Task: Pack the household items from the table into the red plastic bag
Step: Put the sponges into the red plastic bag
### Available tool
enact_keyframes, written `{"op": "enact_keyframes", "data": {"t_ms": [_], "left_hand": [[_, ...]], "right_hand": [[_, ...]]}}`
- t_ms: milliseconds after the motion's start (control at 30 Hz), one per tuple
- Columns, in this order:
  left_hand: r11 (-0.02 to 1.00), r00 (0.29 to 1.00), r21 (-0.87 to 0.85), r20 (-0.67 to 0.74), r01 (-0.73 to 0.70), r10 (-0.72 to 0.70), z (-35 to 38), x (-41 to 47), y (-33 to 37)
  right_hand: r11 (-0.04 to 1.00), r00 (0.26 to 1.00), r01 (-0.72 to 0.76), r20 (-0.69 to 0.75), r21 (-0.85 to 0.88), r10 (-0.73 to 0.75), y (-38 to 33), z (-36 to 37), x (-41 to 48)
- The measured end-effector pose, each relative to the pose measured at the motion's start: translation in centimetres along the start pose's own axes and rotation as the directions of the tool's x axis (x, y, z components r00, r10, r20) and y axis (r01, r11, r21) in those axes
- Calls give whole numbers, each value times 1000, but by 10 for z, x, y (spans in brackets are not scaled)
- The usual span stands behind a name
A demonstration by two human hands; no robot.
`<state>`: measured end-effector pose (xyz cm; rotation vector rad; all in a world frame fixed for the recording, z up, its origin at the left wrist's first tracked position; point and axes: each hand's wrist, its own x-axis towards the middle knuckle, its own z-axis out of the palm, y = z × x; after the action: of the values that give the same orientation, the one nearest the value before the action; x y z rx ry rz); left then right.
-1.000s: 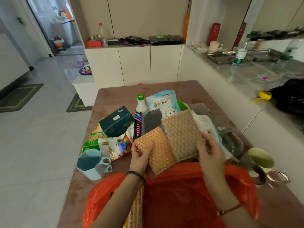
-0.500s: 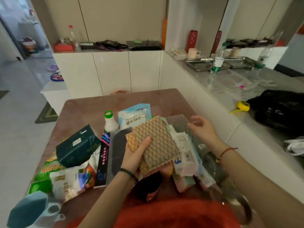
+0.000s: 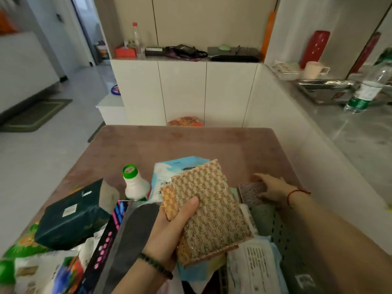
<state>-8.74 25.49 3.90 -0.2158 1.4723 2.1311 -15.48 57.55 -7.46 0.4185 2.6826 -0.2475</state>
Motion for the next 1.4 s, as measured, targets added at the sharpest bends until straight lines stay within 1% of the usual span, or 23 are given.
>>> {"op": "enact_keyframes", "data": {"t_ms": [67,100,133,167,200,233,267,300,333,367,400,433,467,500,567,700,867,933,1033,1067,1200,1267,1400], "left_hand": [[1000,1000,6,-28,-6,7,0,3,1],[1000,999,11,-46,-11,11,-2,3,0],[1000,998,20,-59,-14,16,-4,3,-1],[999,998,34,-65,-19,21,-5,1,-1],[999,998,44,-62,-24,26,-6,-2,-2],[998,998,49,-55,-33,35,-6,-6,-2],[998,998,53,-49,-45,48,-7,-10,-4],[997,997,51,-50,-56,59,-8,-16,-6],[996,996,54,-57,-67,70,-10,-22,-7],[995,995,58,-55,-75,78,-12,-33,-6],[994,995,65,-48,-84,87,-13,-41,-7],[993,995,70,-41,-91,94,-13,-46,-9],[993,994,72,-40,-94,97,-17,-56,-10],[992,994,77,-35,-100,103,-22,-70,-11],[985,992,123,-41,-117,123,-39,-94,-17],[961,988,252,-80,-111,135,-83,-126,-26],[979,1000,205,-5,-8,9,-142,-180,-38],[970,1000,241,-23,-8,14,-162,-205,-35],[937,994,333,-11,108,-110,-200,-231,-52],[918,992,378,-20,122,-124,-212,-239,-59],[878,990,458,-86,136,-109,-247,-255,-94],[850,978,484,-102,208,-181,-253,-257,-103],[859,945,400,-72,320,-319,-255,-250,-109]], "right_hand": [[997,1000,-11,13,-79,12,4,-10,2],[997,999,-18,-30,-70,16,6,-15,-1],[1000,991,-16,-135,5,17,4,-19,-7],[989,957,-4,-287,147,46,0,-23,-16],[938,893,37,-432,345,124,-6,-29,-30],[818,823,128,-520,561,228,-17,-38,-51],[623,799,244,-518,743,305,-30,-51,-77],[380,826,351,-474,856,305,-45,-64,-107],[140,880,396,-419,908,225,-61,-76,-139],[-16,923,375,-371,927,103,-77,-82,-175],[-47,940,340,-341,939,-24,-92,-84,-208],[-10,940,320,-318,948,-119,-104,-82,-232],[51,941,314,-303,948,-153,-117,-73,-254],[121,943,314,-294,942,-159,-132,-61,-273],[176,950,300,-276,938,-149,-161,-33,-300],[9,975,165,-162,986,-150,-223,17,-348],[46,983,141,-134,989,-126,-286,77,-398],[-29,993,101,-102,994,-66,-304,103,-414],[-106,999,-30,33,994,26,-323,143,-431],[-104,995,-75,81,992,54,-328,157,-435],[6,963,-196,191,981,192,-340,200,-449],[-17,939,-255,252,967,234,-338,211,-451],[-170,894,-301,340,938,293,-318,222,-441]]}}
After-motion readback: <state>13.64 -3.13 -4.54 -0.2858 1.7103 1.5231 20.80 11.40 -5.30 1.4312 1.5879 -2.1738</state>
